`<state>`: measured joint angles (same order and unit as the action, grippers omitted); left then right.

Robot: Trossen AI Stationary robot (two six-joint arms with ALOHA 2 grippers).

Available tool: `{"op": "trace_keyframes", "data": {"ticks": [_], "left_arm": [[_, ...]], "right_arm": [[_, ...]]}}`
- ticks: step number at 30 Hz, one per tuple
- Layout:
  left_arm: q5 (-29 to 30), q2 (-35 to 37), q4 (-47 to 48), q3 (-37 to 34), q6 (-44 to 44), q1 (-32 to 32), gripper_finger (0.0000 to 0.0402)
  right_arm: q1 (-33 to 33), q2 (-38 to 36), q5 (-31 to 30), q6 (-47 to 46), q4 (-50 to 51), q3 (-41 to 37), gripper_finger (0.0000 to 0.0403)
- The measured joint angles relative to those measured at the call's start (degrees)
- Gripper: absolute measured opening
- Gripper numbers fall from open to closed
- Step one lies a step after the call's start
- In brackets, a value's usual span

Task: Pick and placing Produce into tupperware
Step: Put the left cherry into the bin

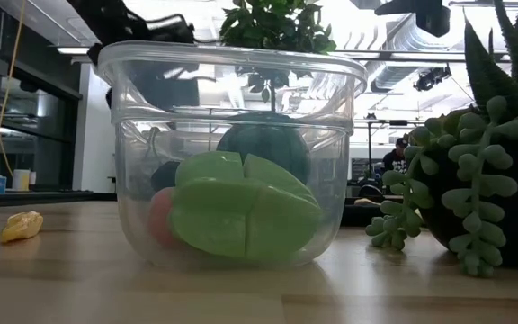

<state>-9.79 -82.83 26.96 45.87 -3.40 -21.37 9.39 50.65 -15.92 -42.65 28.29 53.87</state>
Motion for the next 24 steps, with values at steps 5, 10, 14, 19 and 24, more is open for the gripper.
{"op": "trace_keyframes", "data": {"ticks": [5, 10, 14, 19, 24], "left_arm": [[1.3, -3.8, -0.9, 0.0, 0.0, 0.0, 0.0202], [3.0, -5.9, -3.6, 0.0, -0.3, 0.0, 0.0196], [5.0, -6.4, -5.4, 0.0, -0.5, -0.1, 0.0195], [5.3, -6.4, -6.9, 0.0, -1.2, -0.1, 0.0195], [5.1, -8.3, -7.8, 0.0, -1.3, -0.1, 0.0195]], "right_arm": [[0.0, 0.0, 0.5, -0.8, -0.1, 0.0, 0.0171], [0.0, 0.0, 0.5, -1.0, -0.2, 0.0, 0.0171], [0.0, 0.0, 0.5, -1.0, -0.2, 0.0, 0.0171], [0.0, 0.0, 0.5, -1.0, -0.2, 0.0, 0.0171], [0.0, 0.0, 0.5, -0.9, -0.2, 0.0, 0.0171]]}}
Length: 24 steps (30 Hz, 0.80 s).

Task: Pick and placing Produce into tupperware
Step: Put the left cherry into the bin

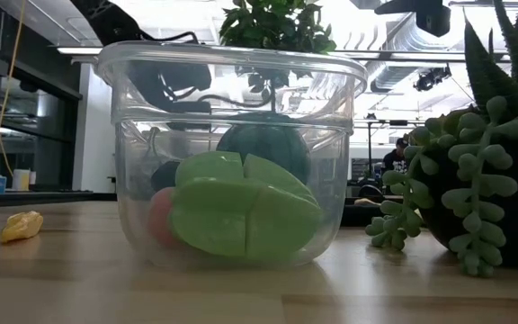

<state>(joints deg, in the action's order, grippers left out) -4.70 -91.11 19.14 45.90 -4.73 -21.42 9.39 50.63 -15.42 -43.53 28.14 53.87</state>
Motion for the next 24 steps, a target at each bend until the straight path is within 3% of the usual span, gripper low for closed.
{"op": "trace_keyframes", "data": {"ticks": [24], "left_arm": [[-0.5, -0.9, -1.2, 0.0, -0.9, -2.1, 0.0195]], "right_arm": [[0.0, 0.0, 0.0, 0.6, 0.3, 0.0, 0.0171]]}}
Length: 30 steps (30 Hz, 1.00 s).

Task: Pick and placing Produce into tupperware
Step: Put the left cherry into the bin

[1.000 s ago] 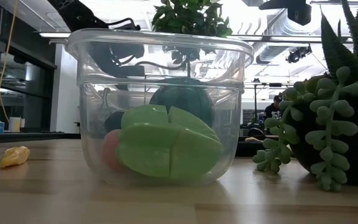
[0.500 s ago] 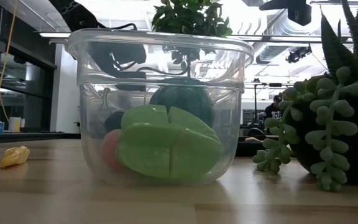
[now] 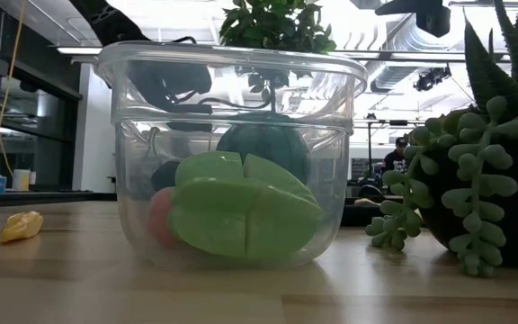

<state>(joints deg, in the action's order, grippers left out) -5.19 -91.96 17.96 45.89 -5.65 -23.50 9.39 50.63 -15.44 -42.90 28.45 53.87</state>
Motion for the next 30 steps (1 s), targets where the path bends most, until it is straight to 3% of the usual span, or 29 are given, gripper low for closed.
{"op": "trace_keyframes", "data": {"ticks": [17, 30], "left_arm": [[-2.9, -2.8, 0.2, 0.0, -0.4, -0.9, 0.0194], [-3.8, -4.1, 0.0, 0.0, -0.8, -0.9, 0.0156]], "right_arm": [[0.0, 0.0, 0.0, 0.9, 0.0, 0.0, 0.0171], [0.0, 0.0, 0.0, 0.9, 0.7, 0.0, 0.0171]]}}
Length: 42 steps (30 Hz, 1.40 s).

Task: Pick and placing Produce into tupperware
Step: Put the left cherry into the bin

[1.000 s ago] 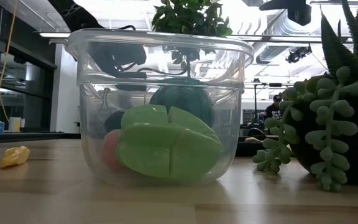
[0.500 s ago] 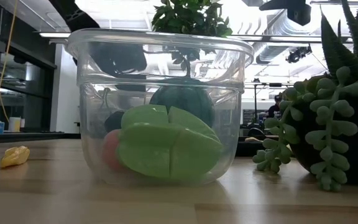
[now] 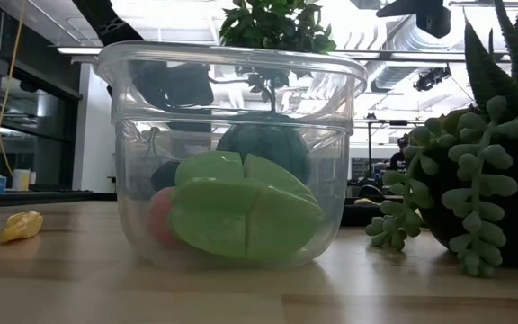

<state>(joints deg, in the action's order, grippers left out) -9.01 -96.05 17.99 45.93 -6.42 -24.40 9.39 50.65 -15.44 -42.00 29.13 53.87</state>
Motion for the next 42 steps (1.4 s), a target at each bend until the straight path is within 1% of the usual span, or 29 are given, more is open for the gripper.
{"op": "trace_keyframes", "data": {"ticks": [15, 19, 22, 28, 37, 42], "left_arm": [[-0.5, -0.1, 0.0, 0.0, 0.3, 0.0, 0.0075], [-2.1, 0.0, 0.1, 0.0, 0.8, 0.0, 0.0059], [-3.2, 0.2, 1.9, 0.5, 0.9, 0.1, 0.0055], [-4.0, 0.2, 9.1, 5.4, 0.4, 0.1, 0.0056], [-13.0, 0.3, 16.7, 13.4, -0.7, 0.1, 0.0055], [-14.0, 0.3, 22.2, 17.3, -0.8, 0.9, 0.0055]], "right_arm": [[0.0, 0.0, 0.0, 0.0, 1.6, 0.0, 0.0171], [0.0, 0.0, 0.0, 0.0, 1.7, 0.0, 0.0171], [0.0, 0.0, 0.0, 0.3, 1.7, 0.0, 0.0171], [0.0, 0.0, 0.0, 0.9, 1.6, 0.0, 0.0171], [0.0, 0.0, 0.0, 1.9, 1.6, 0.0, 0.0171], [0.0, 0.0, 0.0, 3.0, 1.6, 0.0, 0.0171]]}}
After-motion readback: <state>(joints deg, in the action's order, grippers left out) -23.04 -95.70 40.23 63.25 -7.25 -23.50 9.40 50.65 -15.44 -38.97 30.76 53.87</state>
